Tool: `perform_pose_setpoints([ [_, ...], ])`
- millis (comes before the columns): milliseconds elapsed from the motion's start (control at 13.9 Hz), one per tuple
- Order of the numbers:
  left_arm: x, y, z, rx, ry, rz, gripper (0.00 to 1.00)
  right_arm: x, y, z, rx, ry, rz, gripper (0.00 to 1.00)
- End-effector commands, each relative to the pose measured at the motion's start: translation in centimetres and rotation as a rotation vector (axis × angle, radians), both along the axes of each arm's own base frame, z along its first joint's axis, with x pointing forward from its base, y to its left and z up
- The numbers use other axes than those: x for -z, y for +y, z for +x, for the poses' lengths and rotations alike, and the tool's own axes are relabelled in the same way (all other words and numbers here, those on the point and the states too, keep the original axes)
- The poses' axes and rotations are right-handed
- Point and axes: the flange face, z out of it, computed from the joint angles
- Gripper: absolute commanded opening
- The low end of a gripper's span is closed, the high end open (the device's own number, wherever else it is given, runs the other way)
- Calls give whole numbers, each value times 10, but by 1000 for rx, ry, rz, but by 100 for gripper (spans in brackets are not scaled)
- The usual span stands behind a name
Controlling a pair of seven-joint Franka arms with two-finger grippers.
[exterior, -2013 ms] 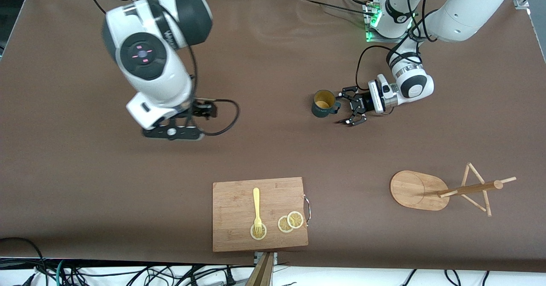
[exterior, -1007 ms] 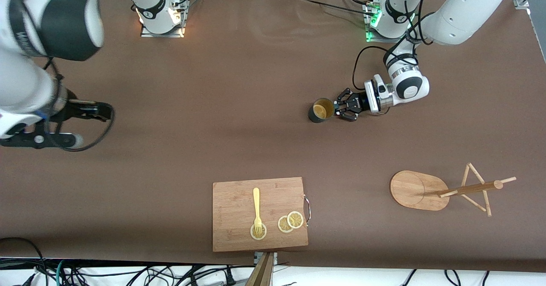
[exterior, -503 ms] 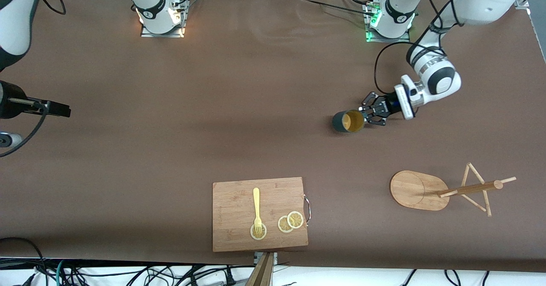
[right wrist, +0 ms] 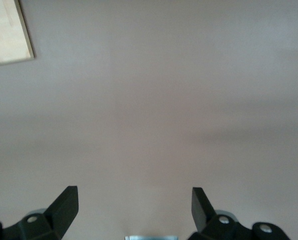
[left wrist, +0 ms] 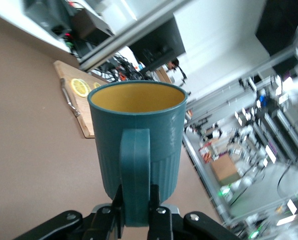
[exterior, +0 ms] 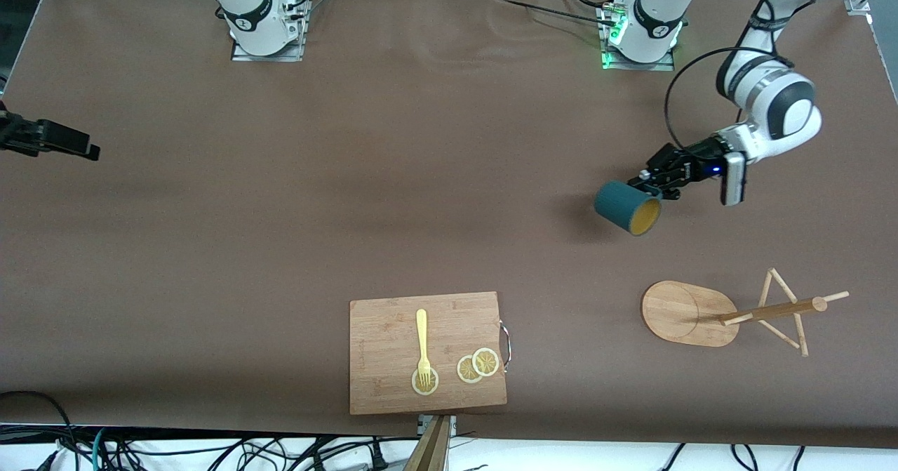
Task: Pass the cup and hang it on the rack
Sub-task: 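Carry the mug with the left gripper toward the wooden rack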
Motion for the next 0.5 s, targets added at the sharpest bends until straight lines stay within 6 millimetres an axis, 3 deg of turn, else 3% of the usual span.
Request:
perform_pose_setpoints([
  [0,-34,28,-3,-39,208,-165,0,-24,-21,-35,30,-113,26,100],
  [216,-56,73,5,-68,388,-204,0,-24,-21,-41,5,-128,11,100],
  [431,-73,106,16,-72,577,-336,0,-29,11,-48,-70,-85,-113,100],
])
